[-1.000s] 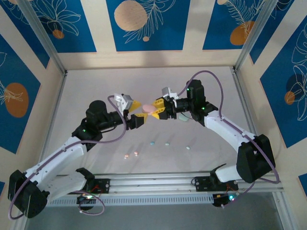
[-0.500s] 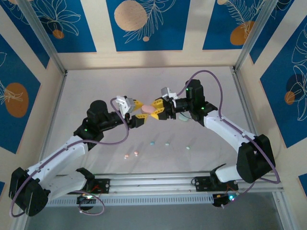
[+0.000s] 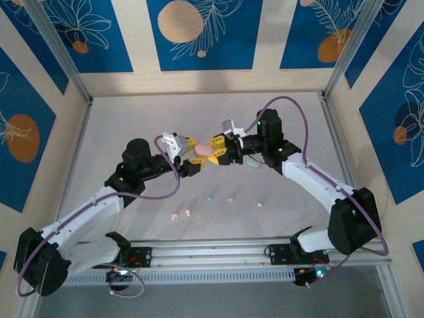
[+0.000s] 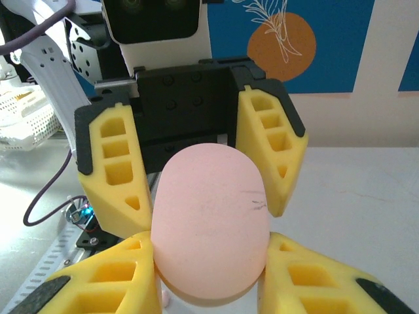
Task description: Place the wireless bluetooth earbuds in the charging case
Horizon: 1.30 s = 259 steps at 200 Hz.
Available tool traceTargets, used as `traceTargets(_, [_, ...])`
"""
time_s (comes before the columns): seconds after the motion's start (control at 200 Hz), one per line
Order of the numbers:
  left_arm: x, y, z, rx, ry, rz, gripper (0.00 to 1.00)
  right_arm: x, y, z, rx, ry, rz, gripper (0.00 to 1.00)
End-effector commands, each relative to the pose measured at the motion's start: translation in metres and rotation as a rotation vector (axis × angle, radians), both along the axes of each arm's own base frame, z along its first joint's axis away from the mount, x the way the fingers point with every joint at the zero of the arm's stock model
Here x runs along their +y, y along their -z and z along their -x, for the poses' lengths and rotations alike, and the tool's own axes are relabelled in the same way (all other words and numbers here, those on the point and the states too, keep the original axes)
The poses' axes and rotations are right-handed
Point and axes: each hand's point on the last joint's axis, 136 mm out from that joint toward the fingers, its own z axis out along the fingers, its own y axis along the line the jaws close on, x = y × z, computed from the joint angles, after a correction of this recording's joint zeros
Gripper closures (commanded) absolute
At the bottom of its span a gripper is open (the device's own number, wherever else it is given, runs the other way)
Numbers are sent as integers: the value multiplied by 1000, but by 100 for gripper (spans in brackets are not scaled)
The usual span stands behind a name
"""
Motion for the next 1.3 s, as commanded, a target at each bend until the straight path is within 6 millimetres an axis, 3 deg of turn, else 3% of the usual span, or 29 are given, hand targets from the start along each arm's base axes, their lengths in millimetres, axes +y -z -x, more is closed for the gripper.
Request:
traceTargets(0.0, [-4, -2, 3, -17, 31, 10, 44, -1, -17, 8, -35, -21, -32, 67])
traceTargets(0.38, [-8, -11, 6, -26, 64, 58, 58, 0, -17, 9, -52, -16, -24, 67])
traceTargets(0.58, [-9, -15, 7, -22, 73, 87, 53, 1, -15, 10, -58, -18, -21, 67])
traceTargets(1.02, [-11, -19, 15, -14, 115, 101, 58, 0, -16, 12, -102, -19, -22, 67])
traceTargets(1.291, [-12, -23, 17, -1, 136, 116, 55, 0, -16, 12, -124, -12, -18, 67])
